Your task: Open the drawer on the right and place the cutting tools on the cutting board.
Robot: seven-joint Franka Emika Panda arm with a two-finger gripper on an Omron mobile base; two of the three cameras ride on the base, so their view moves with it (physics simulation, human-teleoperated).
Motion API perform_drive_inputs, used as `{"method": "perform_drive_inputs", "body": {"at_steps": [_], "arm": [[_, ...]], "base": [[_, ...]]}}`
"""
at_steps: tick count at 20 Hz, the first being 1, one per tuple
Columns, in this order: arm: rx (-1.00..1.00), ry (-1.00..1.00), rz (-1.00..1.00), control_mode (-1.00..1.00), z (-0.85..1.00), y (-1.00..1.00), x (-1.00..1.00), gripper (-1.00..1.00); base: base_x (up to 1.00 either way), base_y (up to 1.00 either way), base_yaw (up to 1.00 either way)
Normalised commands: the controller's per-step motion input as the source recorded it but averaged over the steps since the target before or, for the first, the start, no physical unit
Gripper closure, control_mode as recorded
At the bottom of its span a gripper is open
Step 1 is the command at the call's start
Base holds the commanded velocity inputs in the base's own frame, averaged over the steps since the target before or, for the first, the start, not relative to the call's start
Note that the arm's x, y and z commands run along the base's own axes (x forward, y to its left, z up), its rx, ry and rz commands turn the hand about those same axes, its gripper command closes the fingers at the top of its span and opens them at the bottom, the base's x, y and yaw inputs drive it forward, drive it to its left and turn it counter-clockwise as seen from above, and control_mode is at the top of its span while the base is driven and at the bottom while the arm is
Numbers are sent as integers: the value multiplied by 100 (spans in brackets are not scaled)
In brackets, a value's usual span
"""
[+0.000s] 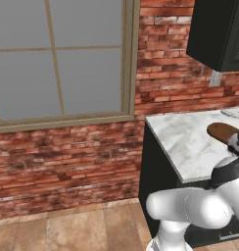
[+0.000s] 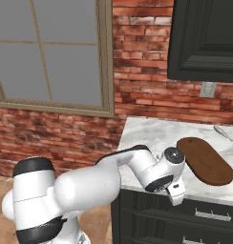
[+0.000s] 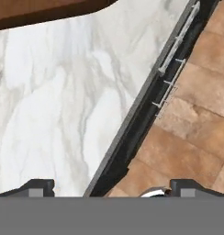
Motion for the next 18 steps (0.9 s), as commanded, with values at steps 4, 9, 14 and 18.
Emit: {"method": "perform_drive_inputs", "body": {"at_steps": [4,9,14,18], "arm": [[24,-8,-20,-100,-11,-62,0,-100],[12,-3,-10,-100,-11,-54,-18,-100],[7,-8,-6,-100,-24,-45,-32,-100],[8,-25,-8,-100,-34,-36,-32,-100]], "base": [[0,0,0],[0,0,0],[0,0,0],[0,0,0]]}}
